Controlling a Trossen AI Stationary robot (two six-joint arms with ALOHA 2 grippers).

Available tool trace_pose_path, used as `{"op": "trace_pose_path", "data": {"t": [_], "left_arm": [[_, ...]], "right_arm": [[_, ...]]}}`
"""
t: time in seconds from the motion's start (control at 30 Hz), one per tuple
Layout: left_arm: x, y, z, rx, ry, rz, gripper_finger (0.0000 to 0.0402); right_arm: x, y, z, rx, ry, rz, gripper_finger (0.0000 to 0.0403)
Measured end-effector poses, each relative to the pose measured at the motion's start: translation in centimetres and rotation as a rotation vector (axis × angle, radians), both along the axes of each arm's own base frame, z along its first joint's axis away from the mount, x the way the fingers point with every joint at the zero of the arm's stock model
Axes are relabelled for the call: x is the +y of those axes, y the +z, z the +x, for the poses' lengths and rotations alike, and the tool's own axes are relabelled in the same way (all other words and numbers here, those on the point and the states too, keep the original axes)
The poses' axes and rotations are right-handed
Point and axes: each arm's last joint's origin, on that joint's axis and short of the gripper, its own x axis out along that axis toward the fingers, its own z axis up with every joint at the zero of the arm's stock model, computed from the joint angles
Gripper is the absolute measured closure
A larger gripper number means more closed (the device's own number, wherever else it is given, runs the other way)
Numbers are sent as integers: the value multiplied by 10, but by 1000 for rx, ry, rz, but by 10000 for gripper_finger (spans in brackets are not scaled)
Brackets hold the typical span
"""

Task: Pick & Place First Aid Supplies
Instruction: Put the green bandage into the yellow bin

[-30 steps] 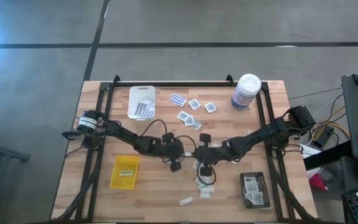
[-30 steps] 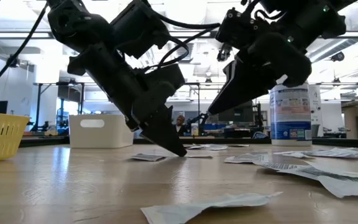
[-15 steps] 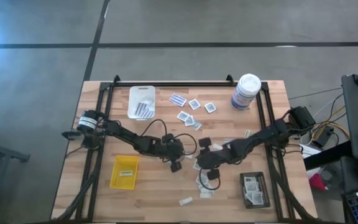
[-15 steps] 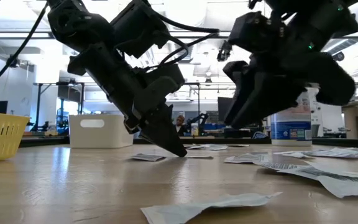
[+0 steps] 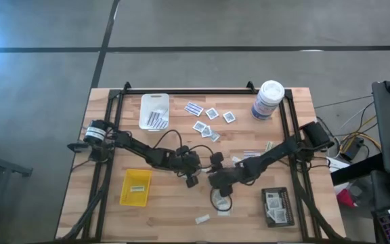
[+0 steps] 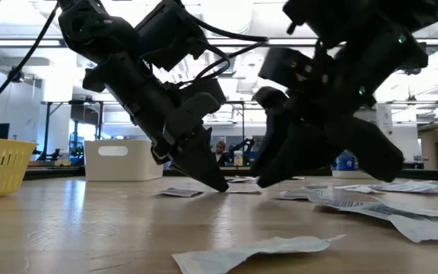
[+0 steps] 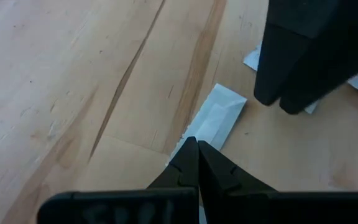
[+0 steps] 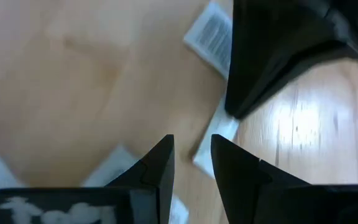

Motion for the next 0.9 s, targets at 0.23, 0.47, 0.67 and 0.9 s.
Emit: {"op": "trace_pose_path", "data": {"t": [0.23, 0.47, 0.67, 0.9], "left_arm": [[0, 0, 0, -2, -1, 2, 401], [0, 0, 0, 4, -6, -4, 401], [0, -1, -1, 18, -14, -10, 401], [2, -2, -2, 36, -20, -21, 401]], "right_arm": [[2, -9, 10, 26, -28, -14, 305], [2, -25, 18, 64, -127, -92, 305], [-1, -20, 14, 120, -179, -110, 305], [-6, -16, 11, 149, -184, -126, 305]]}}
